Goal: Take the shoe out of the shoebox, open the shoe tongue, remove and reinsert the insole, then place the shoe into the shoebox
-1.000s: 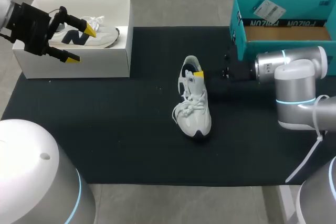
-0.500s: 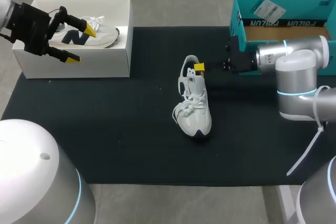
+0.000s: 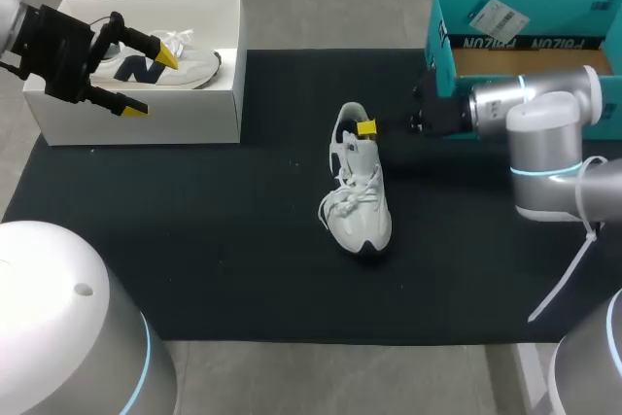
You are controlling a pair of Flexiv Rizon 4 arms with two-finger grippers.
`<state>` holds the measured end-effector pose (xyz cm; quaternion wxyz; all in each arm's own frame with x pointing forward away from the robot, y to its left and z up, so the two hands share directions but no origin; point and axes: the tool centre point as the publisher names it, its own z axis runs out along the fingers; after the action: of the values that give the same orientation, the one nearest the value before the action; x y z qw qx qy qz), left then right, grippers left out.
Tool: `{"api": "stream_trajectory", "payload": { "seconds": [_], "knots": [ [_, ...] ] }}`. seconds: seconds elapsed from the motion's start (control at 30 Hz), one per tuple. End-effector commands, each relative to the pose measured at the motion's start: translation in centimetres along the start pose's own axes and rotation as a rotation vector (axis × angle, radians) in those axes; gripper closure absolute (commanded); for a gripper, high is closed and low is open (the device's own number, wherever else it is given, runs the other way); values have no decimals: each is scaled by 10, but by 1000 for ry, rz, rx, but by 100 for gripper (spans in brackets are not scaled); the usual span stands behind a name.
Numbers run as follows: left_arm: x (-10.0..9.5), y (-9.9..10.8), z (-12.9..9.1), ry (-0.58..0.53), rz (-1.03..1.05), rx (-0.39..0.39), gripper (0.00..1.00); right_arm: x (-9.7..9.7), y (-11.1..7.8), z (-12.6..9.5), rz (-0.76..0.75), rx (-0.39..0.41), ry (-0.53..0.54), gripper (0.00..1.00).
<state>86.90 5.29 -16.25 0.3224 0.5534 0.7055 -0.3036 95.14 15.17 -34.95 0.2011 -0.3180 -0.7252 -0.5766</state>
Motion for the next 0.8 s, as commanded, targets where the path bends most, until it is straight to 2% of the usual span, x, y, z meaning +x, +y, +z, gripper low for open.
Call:
{"api": "stream_trajectory", "payload": {
  "seconds": [0.03, 0.3, 0.33, 0.37, 0.4, 0.8],
  "knots": [
    [0, 0, 0, 3, 0, -1, 0, 2, -7, 5, 12, 2, 3, 100],
    [0, 0, 0, 3, 0, -1, 0, 7, -16, 7, 34, -7, 5, 100],
    [0, 0, 0, 3, 0, -1, 0, 7, -15, 6, 31, -10, 2, 75],
    [0, 0, 0, 3, 0, -1, 0, 8, -14, 5, 30, -11, 0, 40],
    [0, 0, 0, 3, 0, -1, 0, 9, -13, 4, 26, -11, -4, 0],
    [0, 0, 0, 3, 0, -1, 0, 18, 2, -5, -16, -22, -30, 0]
  ]
}}
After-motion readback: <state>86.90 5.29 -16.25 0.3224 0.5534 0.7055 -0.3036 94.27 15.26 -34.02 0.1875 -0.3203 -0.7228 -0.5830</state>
